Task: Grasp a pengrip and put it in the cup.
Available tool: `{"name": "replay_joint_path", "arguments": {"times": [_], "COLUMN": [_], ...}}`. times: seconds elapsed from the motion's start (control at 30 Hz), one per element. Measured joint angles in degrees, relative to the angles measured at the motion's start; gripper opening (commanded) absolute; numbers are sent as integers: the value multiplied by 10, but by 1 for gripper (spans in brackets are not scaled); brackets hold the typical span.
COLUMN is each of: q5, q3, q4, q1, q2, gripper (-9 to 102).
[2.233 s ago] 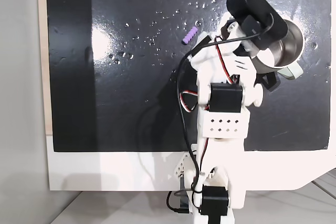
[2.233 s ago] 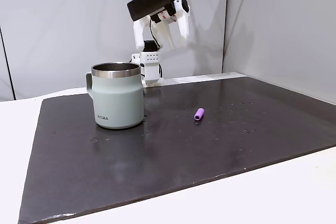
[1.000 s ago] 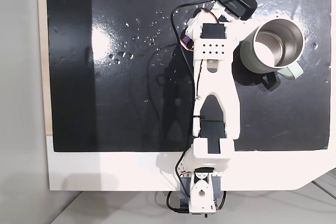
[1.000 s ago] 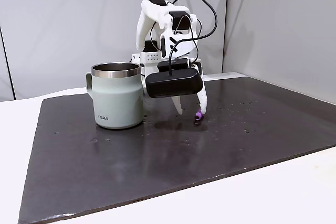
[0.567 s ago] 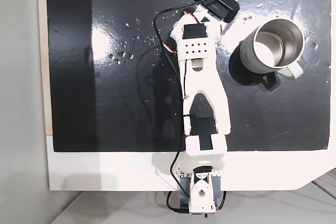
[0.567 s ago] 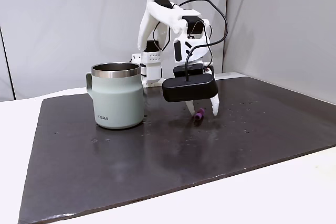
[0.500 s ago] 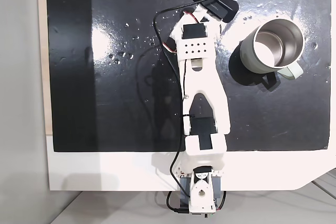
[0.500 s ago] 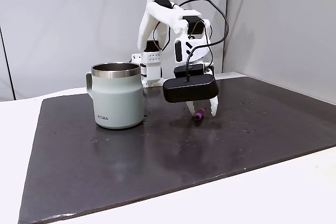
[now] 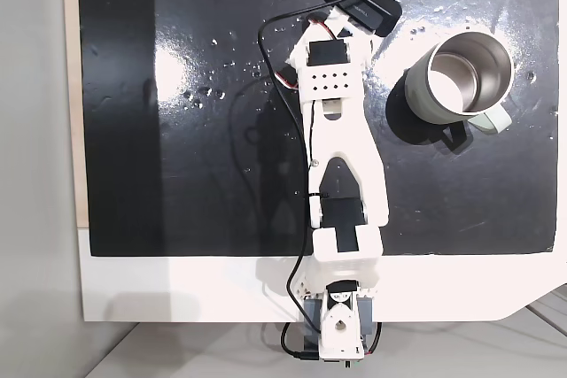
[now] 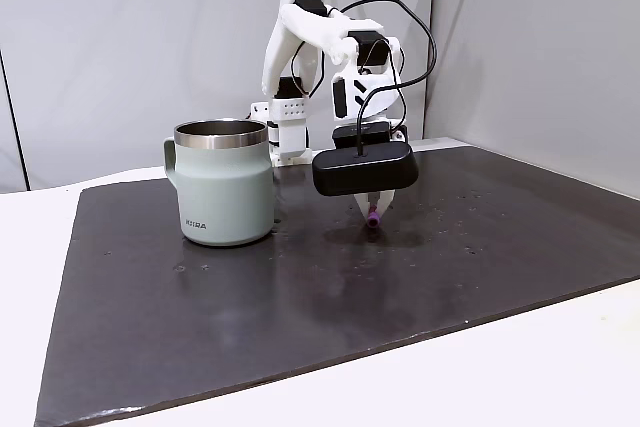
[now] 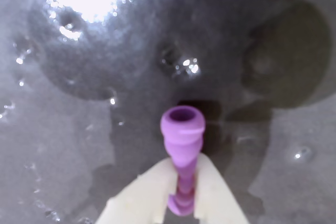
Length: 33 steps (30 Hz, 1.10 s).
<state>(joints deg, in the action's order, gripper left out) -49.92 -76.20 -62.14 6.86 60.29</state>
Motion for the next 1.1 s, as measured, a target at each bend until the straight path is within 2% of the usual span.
{"name": "replay_joint_path", "arguments": {"times": [0.2,0.37,0.57,0.87,1.1], "q5": [-4,0,-1,-67,-143], "q3": [-1,-1,82,213,310], "q4": [-15,-92,-244,-400,-413], "q1": [-2,-4,-19,-139,-226], "q2": [13,68,133,207,219], "gripper": [0,0,0,0,0]}}
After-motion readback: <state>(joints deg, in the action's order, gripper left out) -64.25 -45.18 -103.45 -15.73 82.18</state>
